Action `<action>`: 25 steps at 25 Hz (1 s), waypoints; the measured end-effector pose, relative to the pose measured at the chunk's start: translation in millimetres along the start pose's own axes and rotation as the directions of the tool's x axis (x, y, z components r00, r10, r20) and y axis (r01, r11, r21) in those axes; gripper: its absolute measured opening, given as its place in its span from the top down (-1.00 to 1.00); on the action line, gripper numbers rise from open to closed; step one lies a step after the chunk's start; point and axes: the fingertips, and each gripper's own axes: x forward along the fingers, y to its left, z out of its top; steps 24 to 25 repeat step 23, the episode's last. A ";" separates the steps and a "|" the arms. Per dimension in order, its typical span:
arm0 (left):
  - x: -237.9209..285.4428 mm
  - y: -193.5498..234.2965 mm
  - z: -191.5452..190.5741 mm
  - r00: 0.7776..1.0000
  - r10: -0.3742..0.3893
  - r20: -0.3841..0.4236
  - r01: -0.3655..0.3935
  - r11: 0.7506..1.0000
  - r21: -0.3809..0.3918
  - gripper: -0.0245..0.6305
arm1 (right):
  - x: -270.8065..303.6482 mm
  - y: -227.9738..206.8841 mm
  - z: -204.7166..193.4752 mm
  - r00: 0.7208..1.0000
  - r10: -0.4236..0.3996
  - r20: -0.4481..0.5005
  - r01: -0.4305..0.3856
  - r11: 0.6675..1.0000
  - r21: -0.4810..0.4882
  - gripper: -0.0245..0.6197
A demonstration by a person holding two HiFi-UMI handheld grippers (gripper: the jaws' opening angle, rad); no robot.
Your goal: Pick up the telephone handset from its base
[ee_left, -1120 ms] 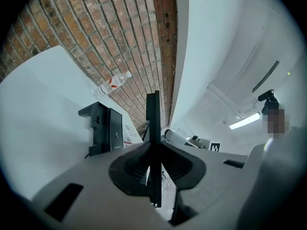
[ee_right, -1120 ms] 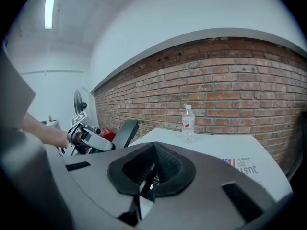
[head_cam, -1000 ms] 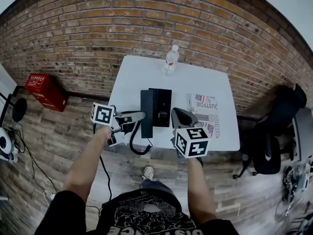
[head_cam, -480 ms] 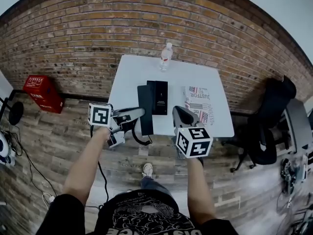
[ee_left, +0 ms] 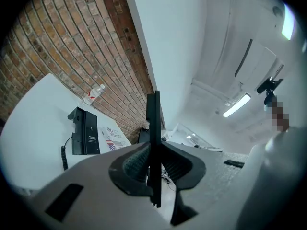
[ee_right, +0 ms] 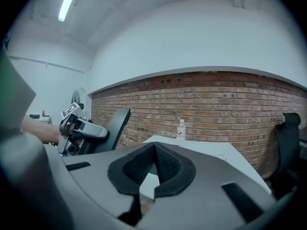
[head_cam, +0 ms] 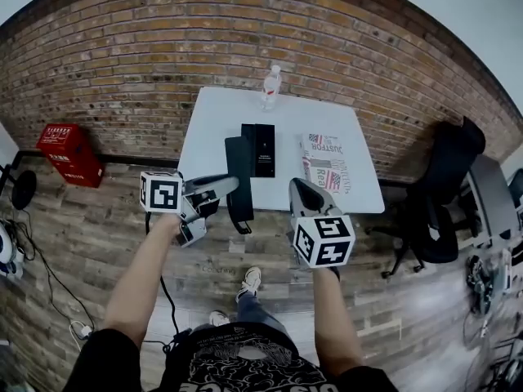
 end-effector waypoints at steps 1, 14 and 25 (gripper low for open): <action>-1.2 -2.3 -1.9 1.000 0.010 0.002 -0.010 1.000 0.007 0.70 | -3.5 0.7 -2.4 1.000 -0.005 -0.004 0.005 1.000 0.002 0.92; -6.6 -18.2 -9.6 0.999 0.031 0.036 -0.032 0.999 0.015 0.70 | -26.5 8.3 -9.1 1.000 -0.020 -0.013 0.020 1.000 0.007 0.92; -5.7 -14.7 -11.9 0.999 0.032 0.024 -0.032 0.999 0.018 0.70 | -25.2 7.8 -5.1 1.000 -0.024 -0.002 0.024 1.000 0.005 0.92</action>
